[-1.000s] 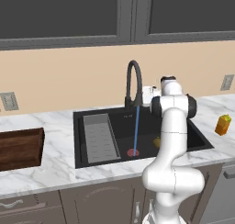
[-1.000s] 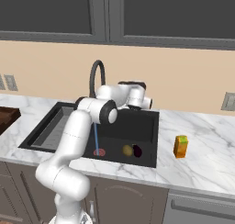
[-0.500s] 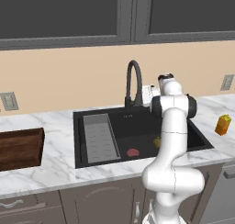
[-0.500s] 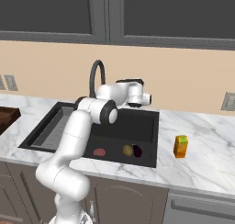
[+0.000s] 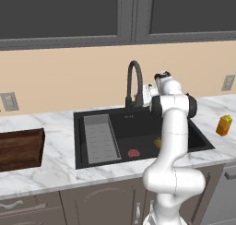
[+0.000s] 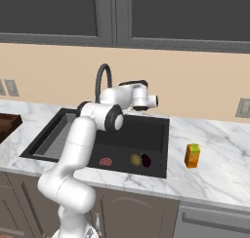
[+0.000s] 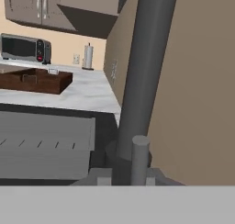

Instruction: Pick up all produce items and place them in the sink. Turn on the sink faucet to wash them. Then turn the sink off and put them in the tray.

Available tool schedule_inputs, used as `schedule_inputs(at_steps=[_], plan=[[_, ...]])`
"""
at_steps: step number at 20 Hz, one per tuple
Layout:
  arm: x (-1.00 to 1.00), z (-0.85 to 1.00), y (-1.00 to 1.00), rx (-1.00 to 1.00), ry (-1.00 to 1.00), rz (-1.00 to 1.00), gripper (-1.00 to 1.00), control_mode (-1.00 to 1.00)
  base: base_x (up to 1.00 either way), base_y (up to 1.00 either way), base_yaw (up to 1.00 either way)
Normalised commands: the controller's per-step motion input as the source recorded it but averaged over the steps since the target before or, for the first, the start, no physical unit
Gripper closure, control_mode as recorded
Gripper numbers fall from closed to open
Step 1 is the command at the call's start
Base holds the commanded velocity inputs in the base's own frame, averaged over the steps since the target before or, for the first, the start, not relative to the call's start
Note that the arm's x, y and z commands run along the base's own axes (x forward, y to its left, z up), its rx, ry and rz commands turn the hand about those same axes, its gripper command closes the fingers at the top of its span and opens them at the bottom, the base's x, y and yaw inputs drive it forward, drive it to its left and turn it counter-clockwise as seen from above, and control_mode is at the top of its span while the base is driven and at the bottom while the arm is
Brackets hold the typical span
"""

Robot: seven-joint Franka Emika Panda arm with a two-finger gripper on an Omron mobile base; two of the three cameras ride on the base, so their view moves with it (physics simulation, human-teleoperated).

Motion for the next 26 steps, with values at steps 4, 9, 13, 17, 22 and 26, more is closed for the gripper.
schedule_inputs(at_steps=[4,9,13,17,22,26], plan=[[0.13,0.01,-0.05,0.00,0.00,0.00,-1.00,-1.00,0.00,0.00,0.00],[0.09,0.13,-0.28,0.00,0.00,0.00,-1.00,-1.00,0.00,0.00,0.00],[0.10,0.14,-0.41,0.00,0.00,0.00,-1.00,-1.00,0.00,0.00,0.00],[0.01,0.08,-0.49,0.00,0.00,0.00,-1.00,-1.00,0.00,0.00,0.00],[-0.07,0.03,-0.53,0.00,0.00,0.00,-1.00,-1.00,0.00,0.00,0.00],[-0.79,0.01,-0.30,0.05,0.00,-0.03,-1.00,-1.00,0.00,0.00,0.00]])
